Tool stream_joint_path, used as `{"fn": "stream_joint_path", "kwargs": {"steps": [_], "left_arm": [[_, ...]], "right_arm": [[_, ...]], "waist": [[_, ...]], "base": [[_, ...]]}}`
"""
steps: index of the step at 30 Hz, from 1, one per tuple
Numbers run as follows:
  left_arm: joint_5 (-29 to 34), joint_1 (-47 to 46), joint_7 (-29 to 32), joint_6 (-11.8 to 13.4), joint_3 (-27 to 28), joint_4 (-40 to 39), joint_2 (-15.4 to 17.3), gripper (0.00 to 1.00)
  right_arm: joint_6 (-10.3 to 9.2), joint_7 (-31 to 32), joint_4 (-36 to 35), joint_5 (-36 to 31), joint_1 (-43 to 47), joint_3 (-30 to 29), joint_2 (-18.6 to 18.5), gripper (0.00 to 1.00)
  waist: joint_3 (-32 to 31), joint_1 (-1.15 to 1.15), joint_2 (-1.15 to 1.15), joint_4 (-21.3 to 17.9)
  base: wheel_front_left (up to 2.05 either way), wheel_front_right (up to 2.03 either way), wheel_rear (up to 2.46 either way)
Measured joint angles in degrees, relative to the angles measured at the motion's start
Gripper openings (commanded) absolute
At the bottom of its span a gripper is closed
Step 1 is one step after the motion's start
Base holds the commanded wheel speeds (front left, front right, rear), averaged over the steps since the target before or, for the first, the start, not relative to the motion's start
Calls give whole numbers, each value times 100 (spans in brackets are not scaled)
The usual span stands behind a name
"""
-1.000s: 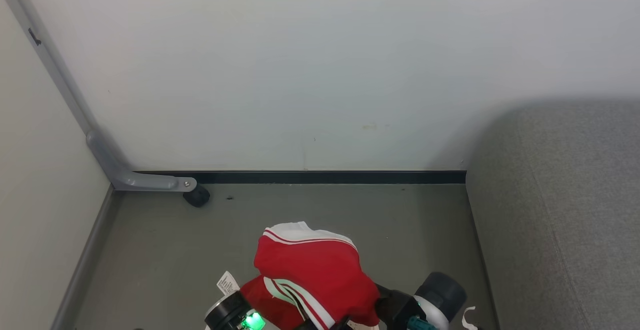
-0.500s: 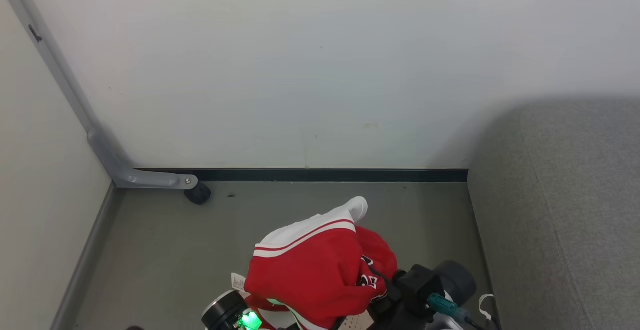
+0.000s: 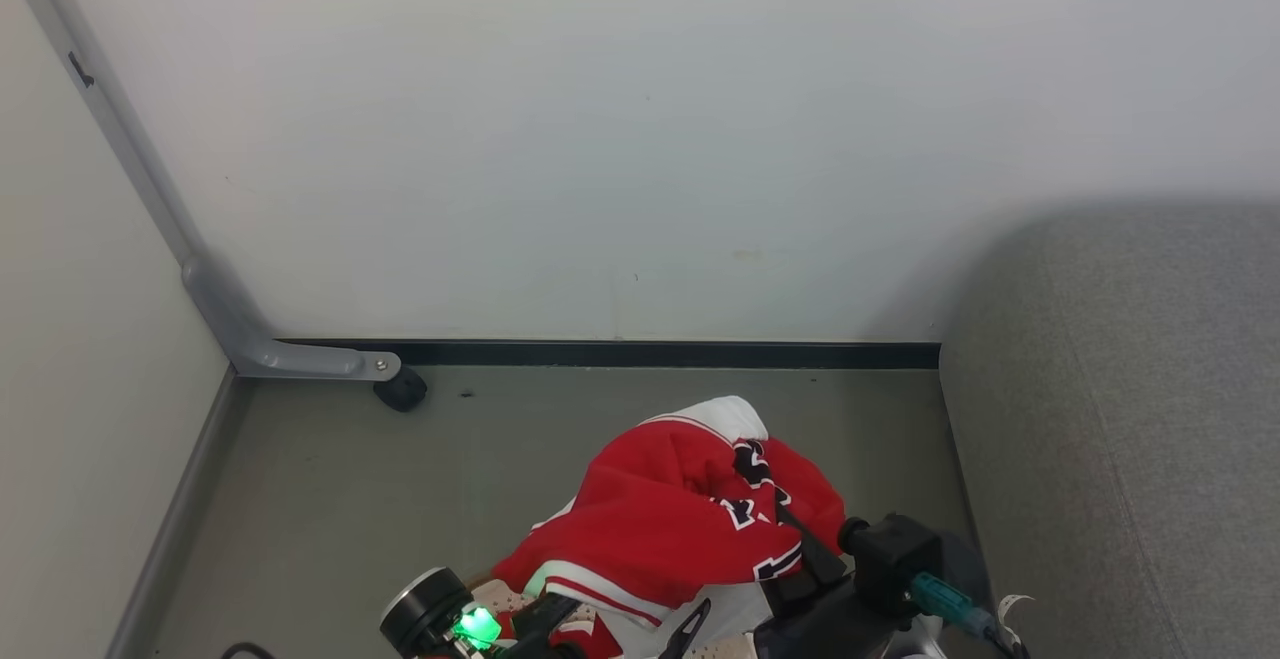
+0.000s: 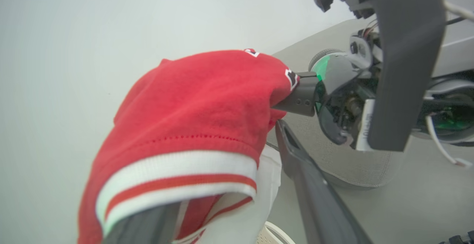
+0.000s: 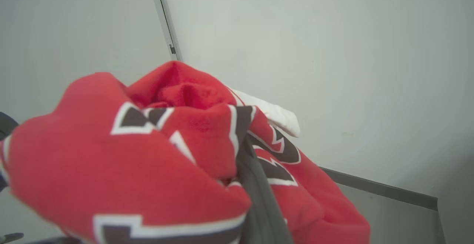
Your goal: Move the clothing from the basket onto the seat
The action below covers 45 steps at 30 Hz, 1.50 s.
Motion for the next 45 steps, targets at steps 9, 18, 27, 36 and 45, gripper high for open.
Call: {"fn": "stream_joint_path", "kwargs": {"steps": [9, 18, 27, 36, 45], "left_arm": [[0, 34, 0, 0, 158, 99, 0, 100], [-159, 125, 0, 71, 464, 334, 0, 100], [-363, 290, 0, 420, 1004, 810, -46, 100], [-569, 502, 0, 662, 1402, 1015, -183, 100], [-623, 700, 0, 705, 1604, 968, -218, 100]], "right_arm": [[-94, 0, -238, 33, 10, -349, 7, 0], [-142, 0, -301, -31, 52, -705, 13, 0], [-136, 0, -448, -151, 139, -996, 18, 0], [-135, 0, -637, -237, 482, -1333, -8, 0], [-146, 0, -857, -237, 616, -1734, 7, 0]], "waist": [[-17, 0, 0, -20], [0, 0, 0, -50], [10, 0, 0, -65], [34, 0, 0, -102], [66, 0, 0, -286]], "base": [[0, 0, 0], [0, 0, 0], [0, 0, 0], [0, 0, 0], [0, 0, 0]]}}
